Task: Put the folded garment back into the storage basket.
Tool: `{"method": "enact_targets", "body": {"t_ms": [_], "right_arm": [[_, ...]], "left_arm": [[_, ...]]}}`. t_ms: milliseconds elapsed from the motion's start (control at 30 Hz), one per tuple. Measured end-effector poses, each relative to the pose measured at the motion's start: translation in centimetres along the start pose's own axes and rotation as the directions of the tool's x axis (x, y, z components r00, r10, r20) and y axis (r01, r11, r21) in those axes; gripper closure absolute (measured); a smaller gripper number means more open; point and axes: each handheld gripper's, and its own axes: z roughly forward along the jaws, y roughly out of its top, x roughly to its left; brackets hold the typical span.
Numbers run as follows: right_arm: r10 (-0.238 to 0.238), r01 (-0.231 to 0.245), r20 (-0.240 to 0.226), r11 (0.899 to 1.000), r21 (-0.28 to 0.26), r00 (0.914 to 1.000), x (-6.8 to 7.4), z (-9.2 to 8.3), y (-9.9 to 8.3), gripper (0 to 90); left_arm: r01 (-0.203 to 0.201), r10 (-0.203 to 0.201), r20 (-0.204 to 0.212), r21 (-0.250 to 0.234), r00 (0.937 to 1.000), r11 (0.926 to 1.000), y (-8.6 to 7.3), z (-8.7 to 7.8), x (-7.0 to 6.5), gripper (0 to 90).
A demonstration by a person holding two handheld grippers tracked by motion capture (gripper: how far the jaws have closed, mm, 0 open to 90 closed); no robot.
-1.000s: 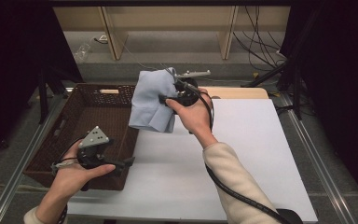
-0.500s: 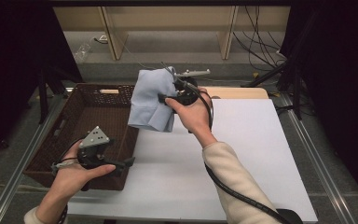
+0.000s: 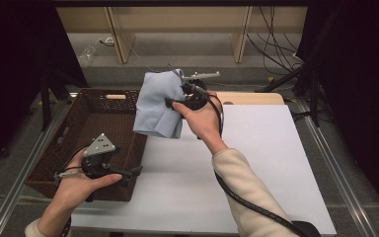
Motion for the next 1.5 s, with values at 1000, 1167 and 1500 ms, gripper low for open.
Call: {"method": "enact_targets", "body": {"t_ms": [1000, 1167, 1500], "right_arm": [[-0.006, 0.006, -0.009, 1.000, -0.001, 0.9999, 0.53, 0.44, 0.31, 64.1], [-0.005, 0.005, -0.008, 1.000, 0.002, 1.0000, 0.56, 0.52, 0.38, 64.1], [-0.009, 0.009, -0.015, 1.000, 0.003, 0.9998, 0.94, 0.85, 0.62, 64.1]], "left_arm": [[-0.001, 0.001, 0.001, 0.002, 1.0000, 1.0000, 0.01, 0.01, -0.02, 0.4], [-0.002, 0.002, 0.002, 0.004, 1.0000, 1.0000, 0.01, 0.00, 0.00, 0.4], [0.000, 0.000, 0.001, -0.001, 1.0000, 1.0000, 0.01, -0.04, 0.04, 0.4]]}}
